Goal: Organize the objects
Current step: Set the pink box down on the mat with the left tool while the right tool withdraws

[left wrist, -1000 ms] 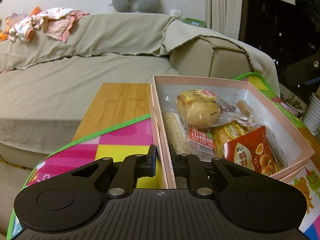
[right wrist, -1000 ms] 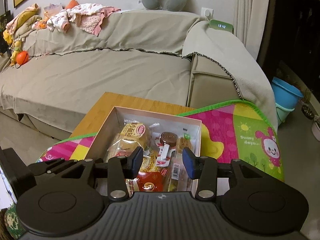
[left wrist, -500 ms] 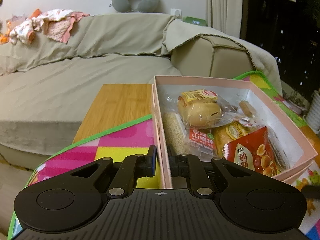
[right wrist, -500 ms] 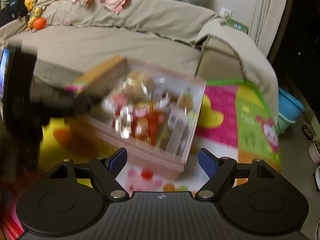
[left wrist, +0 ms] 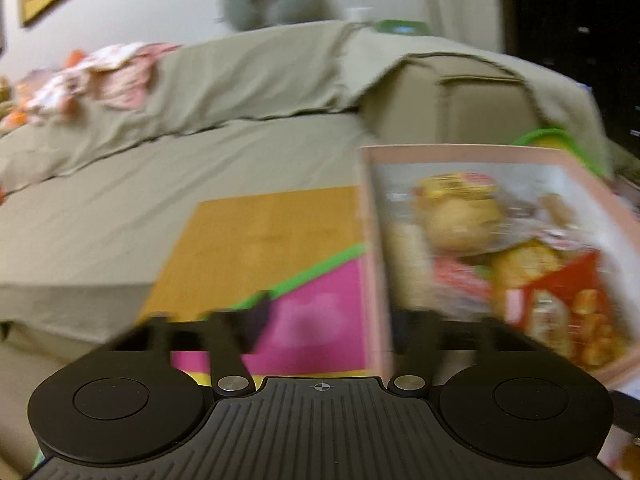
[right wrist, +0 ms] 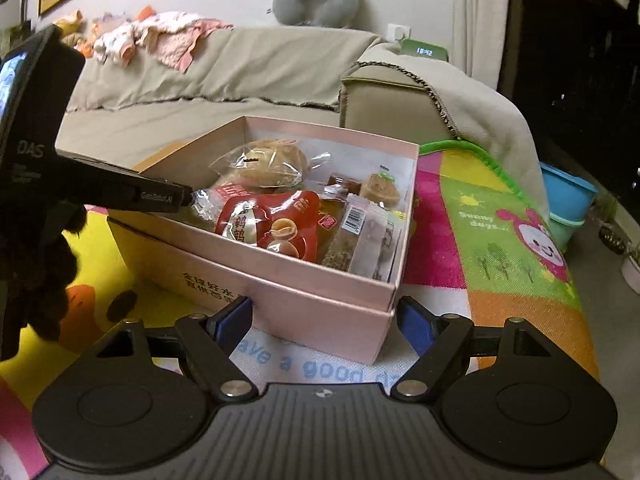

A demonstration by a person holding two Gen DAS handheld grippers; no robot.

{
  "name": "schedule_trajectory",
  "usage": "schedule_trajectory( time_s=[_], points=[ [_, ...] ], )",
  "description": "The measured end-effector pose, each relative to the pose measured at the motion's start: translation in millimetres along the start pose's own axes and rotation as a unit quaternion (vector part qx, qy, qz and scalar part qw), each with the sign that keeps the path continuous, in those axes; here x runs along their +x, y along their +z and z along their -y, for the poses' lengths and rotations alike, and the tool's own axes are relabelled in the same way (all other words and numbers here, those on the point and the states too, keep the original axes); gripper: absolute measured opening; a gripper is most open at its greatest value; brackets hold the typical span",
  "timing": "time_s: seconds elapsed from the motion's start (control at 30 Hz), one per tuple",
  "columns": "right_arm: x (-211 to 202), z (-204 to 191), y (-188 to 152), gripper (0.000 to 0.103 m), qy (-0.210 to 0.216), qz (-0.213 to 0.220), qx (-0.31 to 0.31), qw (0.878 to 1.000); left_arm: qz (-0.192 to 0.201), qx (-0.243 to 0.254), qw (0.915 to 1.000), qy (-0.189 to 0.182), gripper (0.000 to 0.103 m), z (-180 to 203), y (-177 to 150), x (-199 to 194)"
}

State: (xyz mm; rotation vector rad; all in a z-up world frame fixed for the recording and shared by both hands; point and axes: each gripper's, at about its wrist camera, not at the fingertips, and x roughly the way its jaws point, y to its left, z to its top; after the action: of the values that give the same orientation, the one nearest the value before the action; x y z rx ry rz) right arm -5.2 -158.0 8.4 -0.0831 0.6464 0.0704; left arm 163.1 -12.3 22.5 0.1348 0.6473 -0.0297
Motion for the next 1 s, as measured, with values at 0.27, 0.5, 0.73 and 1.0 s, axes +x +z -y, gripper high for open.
schedule_trajectory(
  time_s=[0.27,0.5,0.73,1.0],
  points=[
    [-29.1,18.0,-16.8,0.102,0.001,0.014,0.065,0.998,0.097,0.003,0.9951,0.02,0.077,-3.3,-26.6,-85.4],
    [-62.3,-7.9,-54.8,0.103,0.009,-0.001,0.067,0.998,0.103,0.022,0.9944,-0.003,0.076,14.1,-99.4,-163.3],
    [-56.1,-15.5,-70.5,0.103,-0.02,-0.03,0.074,0.997,0.027,0.026,0.9989,-0.028,0.075,30.8,-132.5,-149.4],
    [-62.5,-24.2,-79.2,0.103,-0.059,-0.012,0.072,0.996,0.018,-0.026,0.9979,-0.056,0.076,16.3,-140.2,-147.7]
  ],
)
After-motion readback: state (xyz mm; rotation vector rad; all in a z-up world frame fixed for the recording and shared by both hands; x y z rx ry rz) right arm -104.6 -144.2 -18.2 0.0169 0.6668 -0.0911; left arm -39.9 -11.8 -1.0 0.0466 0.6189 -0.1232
